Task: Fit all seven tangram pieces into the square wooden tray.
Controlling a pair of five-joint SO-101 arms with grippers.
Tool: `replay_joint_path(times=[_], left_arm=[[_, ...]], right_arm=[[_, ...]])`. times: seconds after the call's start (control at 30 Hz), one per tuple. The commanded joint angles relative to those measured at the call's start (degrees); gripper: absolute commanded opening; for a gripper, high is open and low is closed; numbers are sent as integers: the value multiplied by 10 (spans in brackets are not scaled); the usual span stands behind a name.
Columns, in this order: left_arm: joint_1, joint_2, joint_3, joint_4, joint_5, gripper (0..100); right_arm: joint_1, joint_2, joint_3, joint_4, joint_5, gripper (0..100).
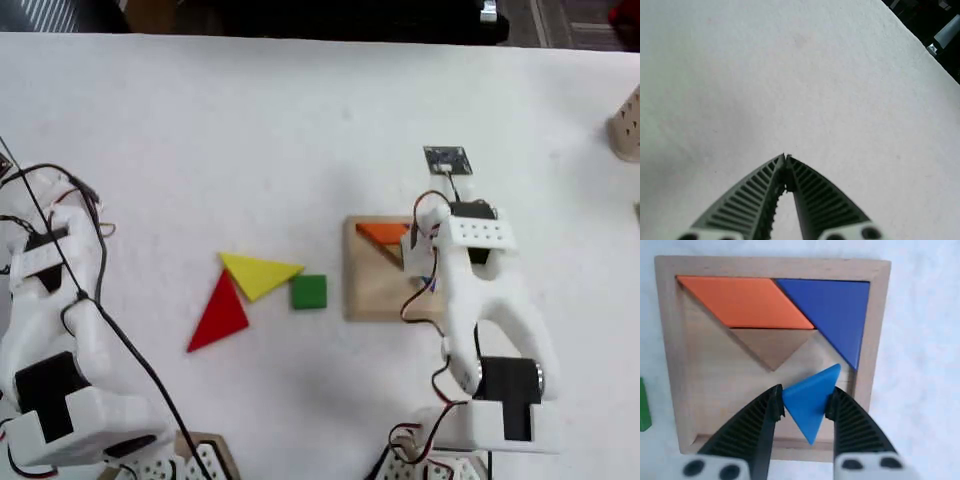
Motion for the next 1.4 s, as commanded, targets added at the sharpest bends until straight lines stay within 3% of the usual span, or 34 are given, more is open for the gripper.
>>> replay_joint_path(times=[0.0,0.23,0.37,0.67,0.8,0.97,1.2,1.37], left_arm=[[7,-28,-4,-15,10,24],[7,-28,-3,-15,10,24],[6,-28,-3,-15,10,24],[6,-28,-3,-16,10,24],[6,-28,-3,-16,10,24],[6,-28,-3,-16,10,24],[6,-28,-3,-16,10,24],[6,-28,-3,-15,10,24]], right_arm=[[6,8,-41,15,8,63],[7,12,-40,29,11,173],[6,12,-28,36,47,158],[4,3,-33,37,47,148],[0,-26,-28,28,47,18],[8,-48,-28,25,16,19],[-34,-16,-7,-3,17,18],[-19,8,-8,-28,36,18]])
